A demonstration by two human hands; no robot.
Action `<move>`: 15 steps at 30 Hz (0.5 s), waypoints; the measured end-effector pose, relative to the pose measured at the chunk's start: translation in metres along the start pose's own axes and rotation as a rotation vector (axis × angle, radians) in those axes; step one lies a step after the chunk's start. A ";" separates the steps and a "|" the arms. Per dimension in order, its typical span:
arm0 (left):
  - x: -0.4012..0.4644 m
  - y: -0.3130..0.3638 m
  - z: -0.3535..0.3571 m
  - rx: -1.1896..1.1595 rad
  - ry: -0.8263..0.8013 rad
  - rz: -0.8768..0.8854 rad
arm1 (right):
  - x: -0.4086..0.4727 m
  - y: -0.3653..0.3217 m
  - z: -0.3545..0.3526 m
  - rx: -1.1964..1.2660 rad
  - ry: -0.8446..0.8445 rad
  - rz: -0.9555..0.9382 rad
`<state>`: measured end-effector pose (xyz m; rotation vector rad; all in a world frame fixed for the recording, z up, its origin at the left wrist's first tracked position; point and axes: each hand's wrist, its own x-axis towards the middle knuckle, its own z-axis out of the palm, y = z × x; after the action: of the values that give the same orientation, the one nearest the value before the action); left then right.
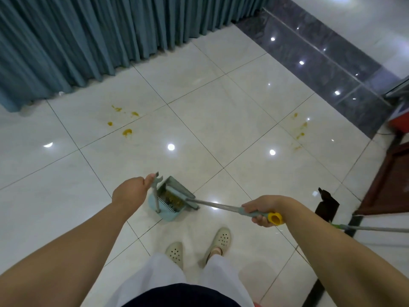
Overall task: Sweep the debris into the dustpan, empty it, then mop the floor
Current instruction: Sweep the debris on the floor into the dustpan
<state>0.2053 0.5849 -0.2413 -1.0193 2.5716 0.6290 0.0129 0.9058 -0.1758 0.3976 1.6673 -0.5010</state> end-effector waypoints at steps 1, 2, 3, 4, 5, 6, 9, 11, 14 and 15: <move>0.000 -0.001 0.000 -0.005 -0.001 0.005 | -0.004 0.001 -0.003 -0.011 -0.002 -0.003; 0.000 -0.002 0.000 -0.011 0.000 0.009 | -0.007 0.002 -0.006 -0.021 0.001 -0.005; 0.000 -0.002 0.000 -0.018 0.003 0.011 | -0.009 0.003 -0.009 -0.025 0.007 -0.005; 0.000 -0.002 -0.001 -0.025 0.006 0.012 | -0.011 0.004 -0.011 -0.024 0.012 -0.005; 0.000 -0.002 -0.001 -0.031 0.011 0.010 | -0.014 0.005 -0.013 -0.018 0.018 -0.006; 0.000 -0.001 -0.002 -0.038 0.015 0.008 | -0.015 0.006 -0.015 -0.008 0.023 -0.008; 0.002 0.007 -0.005 -0.066 0.023 -0.003 | -0.017 0.010 -0.020 0.061 0.041 -0.018; 0.003 0.014 -0.007 -0.072 0.033 0.008 | -0.016 0.012 -0.023 0.121 0.072 -0.019; 0.008 0.028 -0.009 -0.072 0.043 0.016 | -0.013 0.016 -0.028 0.209 0.116 -0.025; 0.010 0.034 -0.009 -0.076 0.042 0.014 | -0.012 0.017 -0.032 0.242 0.126 -0.028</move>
<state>0.1733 0.5966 -0.2283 -1.0500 2.6117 0.7214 -0.0028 0.9372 -0.1615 0.5933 1.7408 -0.7147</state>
